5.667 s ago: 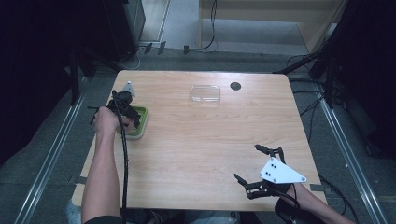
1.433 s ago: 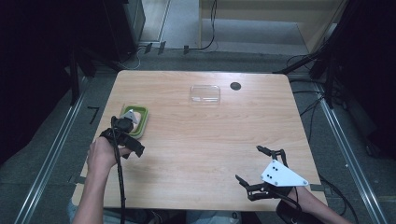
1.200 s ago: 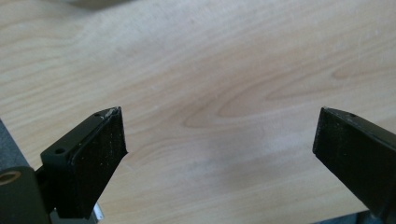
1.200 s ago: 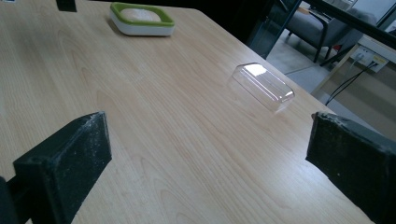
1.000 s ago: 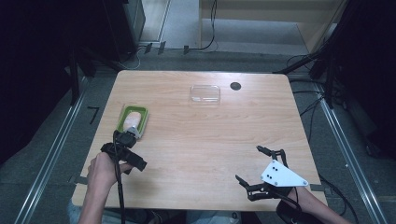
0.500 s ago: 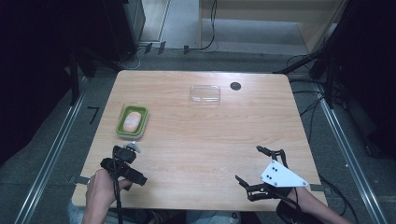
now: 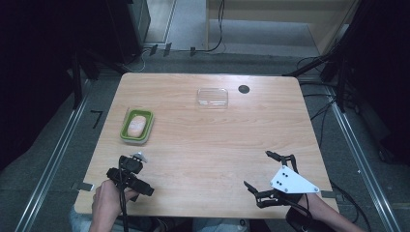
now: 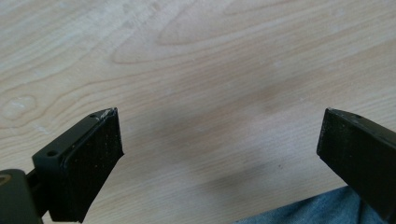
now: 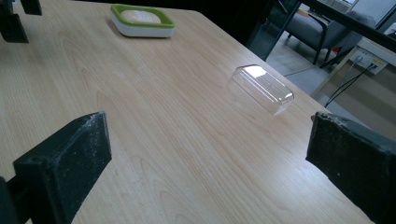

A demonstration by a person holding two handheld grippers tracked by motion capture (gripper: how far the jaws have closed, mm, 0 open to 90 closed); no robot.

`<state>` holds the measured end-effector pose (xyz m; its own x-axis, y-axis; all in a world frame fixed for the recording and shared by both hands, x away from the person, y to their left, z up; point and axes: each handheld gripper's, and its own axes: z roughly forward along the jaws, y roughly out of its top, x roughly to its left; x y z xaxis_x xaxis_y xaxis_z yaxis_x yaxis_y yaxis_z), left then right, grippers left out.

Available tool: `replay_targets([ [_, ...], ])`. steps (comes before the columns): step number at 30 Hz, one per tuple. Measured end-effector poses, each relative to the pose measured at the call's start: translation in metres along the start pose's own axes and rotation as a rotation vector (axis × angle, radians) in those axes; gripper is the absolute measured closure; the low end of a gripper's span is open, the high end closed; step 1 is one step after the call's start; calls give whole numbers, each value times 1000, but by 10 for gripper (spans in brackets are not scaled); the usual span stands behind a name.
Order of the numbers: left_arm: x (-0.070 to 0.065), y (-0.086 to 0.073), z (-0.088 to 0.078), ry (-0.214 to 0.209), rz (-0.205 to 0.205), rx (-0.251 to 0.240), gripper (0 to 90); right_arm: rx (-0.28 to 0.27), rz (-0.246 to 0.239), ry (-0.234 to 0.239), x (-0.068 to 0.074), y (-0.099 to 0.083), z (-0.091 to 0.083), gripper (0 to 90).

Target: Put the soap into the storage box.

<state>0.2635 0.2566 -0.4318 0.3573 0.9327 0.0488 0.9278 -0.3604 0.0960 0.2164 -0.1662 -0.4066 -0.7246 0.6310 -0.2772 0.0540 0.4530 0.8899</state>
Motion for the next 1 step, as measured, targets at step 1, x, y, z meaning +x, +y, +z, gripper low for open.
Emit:
replay_targets([
  [1,2,1,-3,3,1,-11,6,1,1,0,0,0,0,0],
])
